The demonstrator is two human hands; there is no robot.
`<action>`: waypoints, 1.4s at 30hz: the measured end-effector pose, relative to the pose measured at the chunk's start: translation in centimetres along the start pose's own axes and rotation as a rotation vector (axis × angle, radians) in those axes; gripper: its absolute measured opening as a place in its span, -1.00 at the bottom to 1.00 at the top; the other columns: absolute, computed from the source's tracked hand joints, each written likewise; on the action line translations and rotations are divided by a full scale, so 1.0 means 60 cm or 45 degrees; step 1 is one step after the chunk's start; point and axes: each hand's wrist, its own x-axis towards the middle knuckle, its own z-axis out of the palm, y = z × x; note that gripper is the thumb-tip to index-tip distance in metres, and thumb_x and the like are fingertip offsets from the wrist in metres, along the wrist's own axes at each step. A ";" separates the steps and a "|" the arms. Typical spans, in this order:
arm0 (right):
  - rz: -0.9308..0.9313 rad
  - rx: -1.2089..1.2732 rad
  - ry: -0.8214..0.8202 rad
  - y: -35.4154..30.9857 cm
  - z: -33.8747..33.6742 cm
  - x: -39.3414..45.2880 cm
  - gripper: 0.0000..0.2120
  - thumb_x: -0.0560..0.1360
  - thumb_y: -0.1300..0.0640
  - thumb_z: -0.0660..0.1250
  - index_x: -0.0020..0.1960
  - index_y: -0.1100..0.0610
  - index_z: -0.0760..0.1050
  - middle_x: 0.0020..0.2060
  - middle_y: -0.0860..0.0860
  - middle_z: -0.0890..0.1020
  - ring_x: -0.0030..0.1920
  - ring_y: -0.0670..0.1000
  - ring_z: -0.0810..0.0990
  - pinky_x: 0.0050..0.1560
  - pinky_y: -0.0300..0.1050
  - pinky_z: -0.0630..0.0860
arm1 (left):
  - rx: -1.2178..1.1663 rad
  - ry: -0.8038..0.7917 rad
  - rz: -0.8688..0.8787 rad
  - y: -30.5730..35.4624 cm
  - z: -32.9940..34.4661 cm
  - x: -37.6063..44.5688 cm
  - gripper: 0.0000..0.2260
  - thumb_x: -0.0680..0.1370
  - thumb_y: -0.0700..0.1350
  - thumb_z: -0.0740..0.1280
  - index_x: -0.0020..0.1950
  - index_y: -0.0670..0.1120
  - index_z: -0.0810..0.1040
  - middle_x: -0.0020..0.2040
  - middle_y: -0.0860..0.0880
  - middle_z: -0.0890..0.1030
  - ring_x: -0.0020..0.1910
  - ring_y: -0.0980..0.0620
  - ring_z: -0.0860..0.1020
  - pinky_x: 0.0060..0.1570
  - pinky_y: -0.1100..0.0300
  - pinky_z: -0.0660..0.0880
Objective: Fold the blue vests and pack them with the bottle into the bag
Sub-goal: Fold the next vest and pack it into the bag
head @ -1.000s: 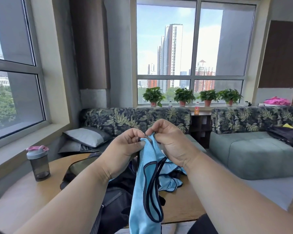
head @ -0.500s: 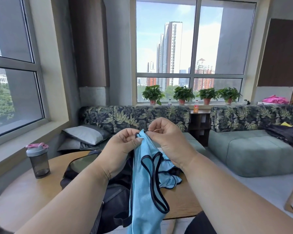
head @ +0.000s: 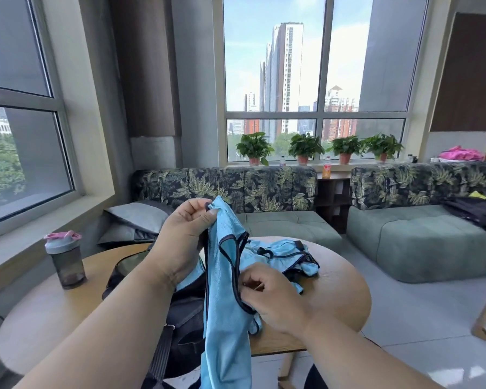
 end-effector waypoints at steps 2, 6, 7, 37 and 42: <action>0.036 -0.084 -0.094 0.005 0.002 0.005 -0.86 0.58 0.08 0.41 -0.09 -0.14 0.65 -0.01 -0.13 0.63 0.08 -0.17 0.61 0.13 -0.33 0.44 | 0.003 0.005 0.010 0.001 -0.002 0.001 -0.88 0.57 -0.29 0.40 -0.05 -0.07 0.62 -0.15 -0.08 0.70 -0.24 0.02 0.66 -0.22 0.19 0.63; 0.165 -0.107 -0.246 0.005 0.001 0.008 -0.80 0.55 0.02 0.38 -0.17 -0.25 0.65 -0.07 -0.22 0.70 -0.01 -0.29 0.62 0.02 -0.40 0.45 | -0.002 0.046 0.017 0.004 -0.001 0.005 -0.90 0.52 -0.27 0.42 -0.06 -0.08 0.61 -0.15 -0.09 0.69 -0.25 0.01 0.66 -0.23 0.19 0.63; 0.173 -0.117 -0.274 0.007 0.000 0.010 -0.84 0.55 0.00 0.39 -0.14 -0.24 0.66 -0.07 -0.20 0.72 -0.03 -0.27 0.64 0.01 -0.39 0.48 | 0.006 0.059 0.018 0.004 -0.001 0.008 -0.89 0.55 -0.29 0.41 -0.05 -0.09 0.60 -0.16 -0.10 0.69 -0.26 0.01 0.66 -0.24 0.20 0.63; 0.151 -0.682 -0.179 0.036 -0.070 0.037 -0.75 0.59 0.13 0.23 -0.24 0.03 0.56 -0.36 -0.09 0.59 -0.32 -0.03 0.54 -0.26 -0.12 0.41 | 0.227 0.398 0.133 -0.032 -0.099 0.043 -0.74 0.47 -0.16 0.53 0.13 -0.06 0.62 0.01 -0.18 0.58 -0.02 -0.09 0.58 0.27 -0.08 0.53; 0.147 -0.540 -0.228 0.029 -0.096 0.044 -0.67 0.57 -0.06 0.32 -0.23 0.17 0.49 -0.35 0.04 0.52 -0.33 -0.11 0.43 -0.22 -0.04 0.37 | 0.309 0.485 0.027 -0.035 -0.120 0.074 -0.72 0.60 -0.20 0.46 0.29 -0.19 0.59 0.02 -0.17 0.63 -0.17 -0.01 0.61 -0.15 0.15 0.60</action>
